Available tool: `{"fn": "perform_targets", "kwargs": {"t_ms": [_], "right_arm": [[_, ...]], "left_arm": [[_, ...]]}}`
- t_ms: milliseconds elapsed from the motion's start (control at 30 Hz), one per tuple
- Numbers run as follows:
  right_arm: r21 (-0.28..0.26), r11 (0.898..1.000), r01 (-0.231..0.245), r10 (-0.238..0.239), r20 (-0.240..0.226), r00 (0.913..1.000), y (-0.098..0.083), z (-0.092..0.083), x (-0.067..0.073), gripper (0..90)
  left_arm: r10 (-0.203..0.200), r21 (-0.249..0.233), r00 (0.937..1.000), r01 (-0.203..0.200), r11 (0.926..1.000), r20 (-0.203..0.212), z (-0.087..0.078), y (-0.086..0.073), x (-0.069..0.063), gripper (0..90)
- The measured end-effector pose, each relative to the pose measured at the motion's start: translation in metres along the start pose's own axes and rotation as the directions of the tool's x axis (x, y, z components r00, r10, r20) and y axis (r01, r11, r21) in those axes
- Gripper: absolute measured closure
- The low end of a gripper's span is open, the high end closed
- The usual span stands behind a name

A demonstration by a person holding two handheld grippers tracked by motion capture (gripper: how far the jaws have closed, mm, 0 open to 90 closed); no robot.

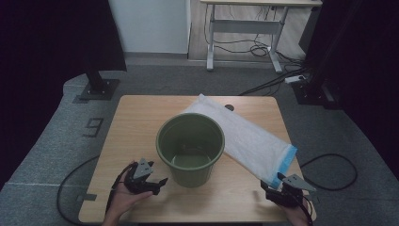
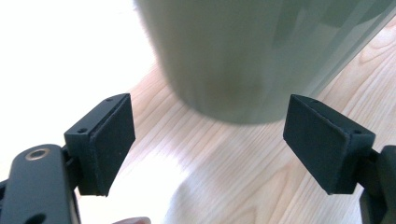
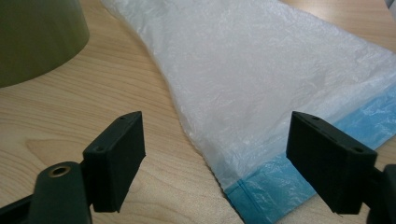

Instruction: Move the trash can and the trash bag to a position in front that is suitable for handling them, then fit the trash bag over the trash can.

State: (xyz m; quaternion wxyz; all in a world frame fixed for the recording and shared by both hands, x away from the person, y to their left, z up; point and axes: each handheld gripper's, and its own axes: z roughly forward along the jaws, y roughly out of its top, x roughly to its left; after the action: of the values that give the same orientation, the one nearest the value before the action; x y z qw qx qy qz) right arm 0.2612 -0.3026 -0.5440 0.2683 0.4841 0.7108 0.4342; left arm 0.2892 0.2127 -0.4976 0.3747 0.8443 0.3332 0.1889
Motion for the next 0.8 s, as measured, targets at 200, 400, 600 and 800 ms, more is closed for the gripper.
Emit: {"fn": "perform_targets", "kwargs": {"t_ms": [200, 400, 600, 800], "right_arm": [[0.023, 0.999, 0.026, -0.026, 0.001, 0.9997, 0.002, 0.004, 0.006, 14.7], [0.05, 0.996, 0.076, -0.08, 0.097, 0.992, 0.014, 0.012, 0.02, 13.8], [0.117, 0.985, 0.128, -0.14, 0.1, 0.9851, 0.034, 0.051, 0.031, 19.1], [0.179, 0.981, 0.078, -0.101, 0.126, 0.9868, 0.049, 0.092, 0.032, 35.2]], "left_arm": [[-0.063, 0.03, 0.9962, 0.065, 0.9974, -0.06, -0.005, -0.021, 0.01, 16.6], [-0.089, 0.032, 0.9929, 0.092, 0.9953, -0.079, -0.004, -0.028, 0.012, 16.6], [-0.071, 0.068, 0.9944, 0.077, 0.9947, -0.078, 0.002, -0.032, 0.008, 16.6], [-0.087, 0.064, 0.9939, 0.091, 0.9938, -0.068, -0.004, -0.039, 0.011, 16.6]]}}
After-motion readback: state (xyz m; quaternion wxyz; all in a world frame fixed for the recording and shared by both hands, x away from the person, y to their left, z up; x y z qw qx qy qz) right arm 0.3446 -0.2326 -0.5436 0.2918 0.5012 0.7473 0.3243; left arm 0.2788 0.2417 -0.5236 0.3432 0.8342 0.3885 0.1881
